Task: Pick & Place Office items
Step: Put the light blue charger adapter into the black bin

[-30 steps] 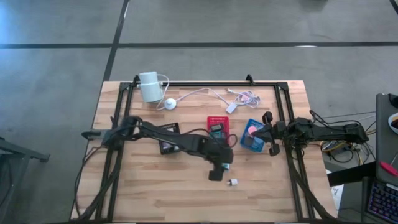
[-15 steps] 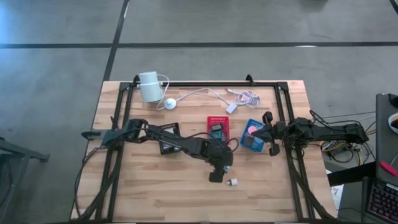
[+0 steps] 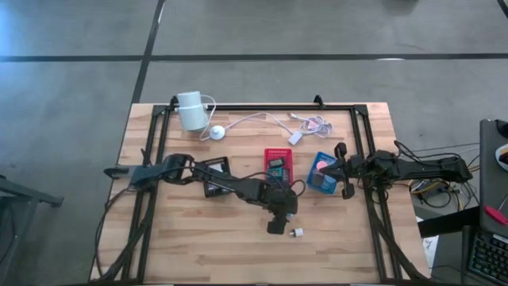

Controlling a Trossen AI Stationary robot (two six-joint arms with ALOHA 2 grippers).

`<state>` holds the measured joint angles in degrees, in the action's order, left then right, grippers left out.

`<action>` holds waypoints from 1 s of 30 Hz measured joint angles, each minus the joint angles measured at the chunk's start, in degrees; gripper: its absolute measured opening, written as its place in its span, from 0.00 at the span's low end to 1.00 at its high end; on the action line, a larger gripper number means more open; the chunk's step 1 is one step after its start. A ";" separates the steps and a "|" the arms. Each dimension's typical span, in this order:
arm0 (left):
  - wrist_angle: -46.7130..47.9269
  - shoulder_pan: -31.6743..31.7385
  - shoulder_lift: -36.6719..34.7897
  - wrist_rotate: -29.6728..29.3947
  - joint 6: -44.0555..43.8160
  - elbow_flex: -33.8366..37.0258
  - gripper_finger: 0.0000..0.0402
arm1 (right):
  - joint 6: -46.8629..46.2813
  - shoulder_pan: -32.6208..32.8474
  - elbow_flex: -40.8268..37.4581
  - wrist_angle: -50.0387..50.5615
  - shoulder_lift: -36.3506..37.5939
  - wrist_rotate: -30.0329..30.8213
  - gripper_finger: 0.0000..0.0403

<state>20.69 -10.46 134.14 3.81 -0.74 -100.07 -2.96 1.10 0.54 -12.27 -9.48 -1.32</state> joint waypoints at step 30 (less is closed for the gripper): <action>0.40 -0.22 -10.89 -0.38 4.23 4.30 0.32 | 0.20 0.00 0.00 -0.23 -0.02 -0.02 0.02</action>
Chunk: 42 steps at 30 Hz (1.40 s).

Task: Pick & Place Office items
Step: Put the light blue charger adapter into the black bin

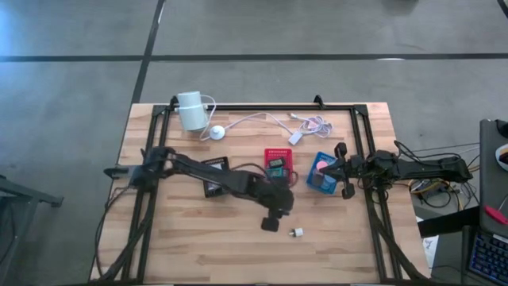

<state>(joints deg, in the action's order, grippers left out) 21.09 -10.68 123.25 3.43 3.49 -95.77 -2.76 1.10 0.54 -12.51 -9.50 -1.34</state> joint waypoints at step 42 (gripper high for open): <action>-44.75 -0.48 -98.90 -14.11 -11.18 90.40 0.32 | -0.04 0.00 0.00 -0.31 -0.07 1.36 0.02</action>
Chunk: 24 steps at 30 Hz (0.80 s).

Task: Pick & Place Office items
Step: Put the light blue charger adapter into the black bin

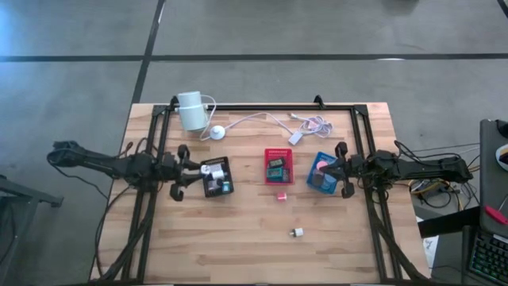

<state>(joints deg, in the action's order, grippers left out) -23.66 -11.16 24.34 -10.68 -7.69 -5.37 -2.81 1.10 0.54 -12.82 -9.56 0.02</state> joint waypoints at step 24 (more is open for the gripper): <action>-1.51 0.04 -5.70 -2.38 -3.28 4.68 0.32 | 0.01 0.00 0.00 0.15 -0.02 0.21 0.02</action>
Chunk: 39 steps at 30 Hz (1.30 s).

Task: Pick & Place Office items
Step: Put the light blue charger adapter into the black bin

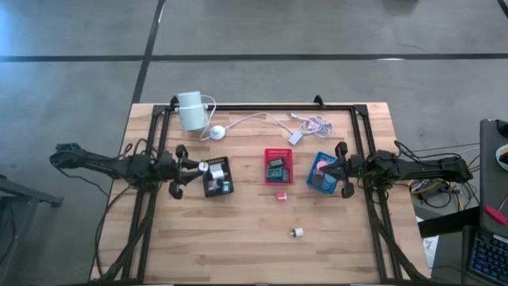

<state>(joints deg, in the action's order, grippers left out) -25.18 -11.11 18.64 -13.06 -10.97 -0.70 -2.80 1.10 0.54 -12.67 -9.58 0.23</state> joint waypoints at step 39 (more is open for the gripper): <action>46.01 8.36 57.00 -8.38 -8.12 -35.62 0.32 | -0.01 -0.02 0.02 0.44 0.00 1.44 0.02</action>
<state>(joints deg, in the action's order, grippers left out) 20.83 -2.76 75.64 -21.44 -19.09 -36.32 -2.81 1.08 0.56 -12.23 -9.58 1.67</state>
